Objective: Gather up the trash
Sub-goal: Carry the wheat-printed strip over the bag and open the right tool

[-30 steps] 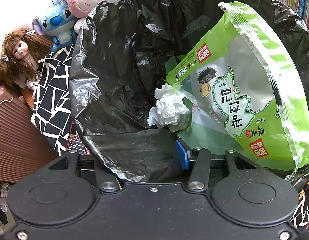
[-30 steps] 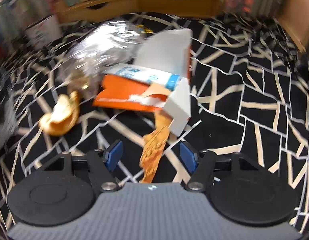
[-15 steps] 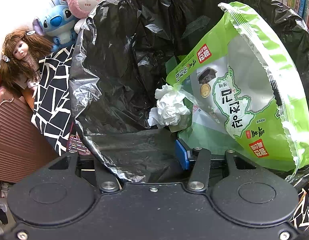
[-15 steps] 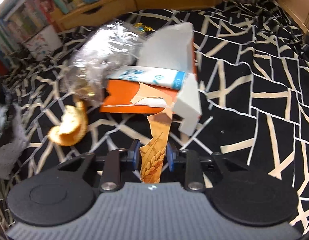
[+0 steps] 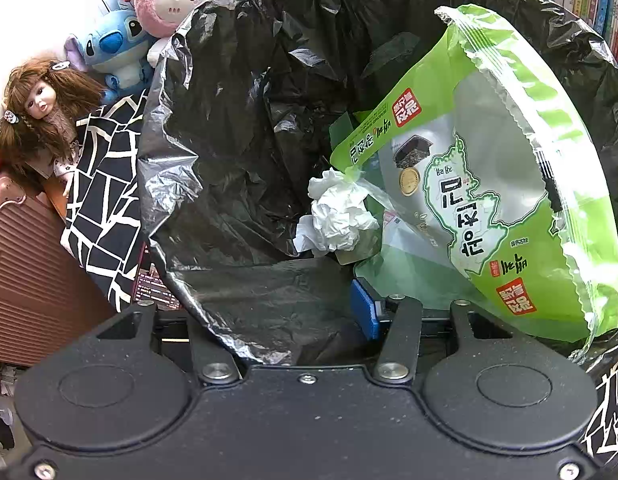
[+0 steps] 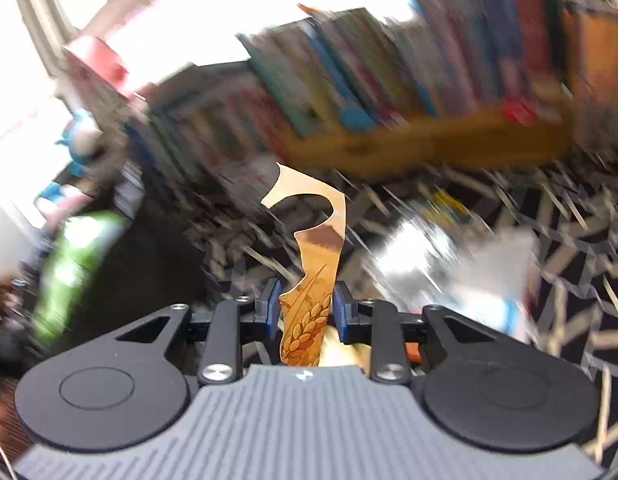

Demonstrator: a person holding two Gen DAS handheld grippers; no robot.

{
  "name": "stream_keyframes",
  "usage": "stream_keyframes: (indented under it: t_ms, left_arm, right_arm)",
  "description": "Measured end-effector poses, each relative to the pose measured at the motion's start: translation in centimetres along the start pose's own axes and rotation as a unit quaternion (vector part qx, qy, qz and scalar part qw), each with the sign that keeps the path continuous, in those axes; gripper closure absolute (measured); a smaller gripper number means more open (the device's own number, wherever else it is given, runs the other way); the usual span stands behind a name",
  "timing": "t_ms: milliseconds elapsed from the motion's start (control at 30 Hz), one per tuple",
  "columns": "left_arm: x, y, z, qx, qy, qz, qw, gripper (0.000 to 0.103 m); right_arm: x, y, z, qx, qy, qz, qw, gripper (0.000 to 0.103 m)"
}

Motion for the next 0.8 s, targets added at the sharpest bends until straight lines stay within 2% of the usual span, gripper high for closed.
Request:
stream_keyframes:
  t_ms: [100, 233, 333, 433, 633, 800]
  left_arm:
    - [0.0, 0.0, 0.0, -0.004, 0.0, 0.003, 1.0, 0.054]
    - [-0.1, 0.2, -0.1, -0.006, 0.0, 0.004, 1.0, 0.054]
    - [-0.1, 0.2, -0.2, -0.007, 0.0, 0.006, 1.0, 0.054]
    - [-0.1, 0.2, -0.2, -0.008, -0.002, 0.005, 1.0, 0.053]
    - [-0.3, 0.1, -0.1, -0.012, -0.005, 0.005, 0.9999, 0.052]
    - [-0.3, 0.2, -0.1, -0.014, -0.006, 0.008, 0.9999, 0.052]
  right_arm:
    - [3.2, 3.5, 0.9, 0.051, -0.029, 0.023, 0.998, 0.071]
    - [6.2, 9.2, 1.8, 0.13, -0.052, 0.049, 0.989, 0.07]
    - [7.5, 13.5, 1.6, 0.185, -0.051, 0.07, 0.979, 0.07]
    - [8.0, 17.8, 0.6, 0.231, -0.029, 0.083, 0.969, 0.07]
    - [7.9, 24.3, -1.8, 0.277, 0.016, 0.125, 0.952, 0.07]
    - [7.0, 25.8, -5.0, 0.273, 0.067, 0.131, 0.951, 0.067]
Point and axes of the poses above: each gripper's, at about its wrist camera, not at the fingertips, and z roughly against the way its jaws point, y to its left, x to its top, the point moved 6 cm from there along -z, roughly the way its jaws point, and after that the axes turned 6 degrees about -x, right-handed, at the moved point
